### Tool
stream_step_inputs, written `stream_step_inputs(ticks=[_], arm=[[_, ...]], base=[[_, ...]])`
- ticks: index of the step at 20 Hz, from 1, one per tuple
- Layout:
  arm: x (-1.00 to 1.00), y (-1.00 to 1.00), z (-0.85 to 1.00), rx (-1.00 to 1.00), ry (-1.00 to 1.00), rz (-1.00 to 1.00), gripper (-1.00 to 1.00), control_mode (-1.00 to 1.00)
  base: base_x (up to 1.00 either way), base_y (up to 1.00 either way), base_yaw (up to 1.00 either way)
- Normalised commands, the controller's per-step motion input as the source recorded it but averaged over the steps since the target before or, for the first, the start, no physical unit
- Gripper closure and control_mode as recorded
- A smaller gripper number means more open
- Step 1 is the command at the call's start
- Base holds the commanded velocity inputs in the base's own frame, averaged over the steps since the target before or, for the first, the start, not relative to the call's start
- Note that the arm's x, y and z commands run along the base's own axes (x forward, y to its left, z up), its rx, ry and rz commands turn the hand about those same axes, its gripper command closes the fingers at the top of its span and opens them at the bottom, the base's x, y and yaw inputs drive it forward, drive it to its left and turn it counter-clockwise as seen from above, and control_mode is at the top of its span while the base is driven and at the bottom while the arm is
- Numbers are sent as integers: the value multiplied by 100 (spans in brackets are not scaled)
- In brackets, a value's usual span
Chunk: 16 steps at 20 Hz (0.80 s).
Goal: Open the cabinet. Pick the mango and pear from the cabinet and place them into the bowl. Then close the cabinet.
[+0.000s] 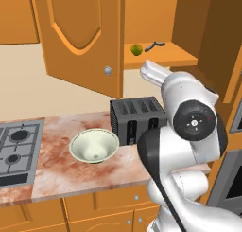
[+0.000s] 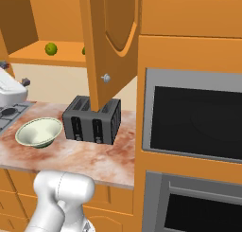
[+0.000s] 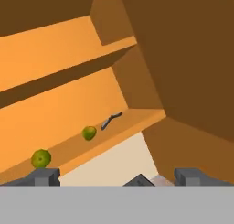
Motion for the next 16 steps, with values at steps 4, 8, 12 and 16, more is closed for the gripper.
stream_step_inputs(ticks=[4,8,12,16], arm=[[55,-30,-12,20,0,27,-100,-100],[81,-2,-12,20,0,24,-100,-100],[97,0,-18,17,0,23,-100,-100],[100,27,-23,16,1,25,-100,-100]], base=[[0,0,0],[0,0,0],[0,0,0],[0,0,0]])
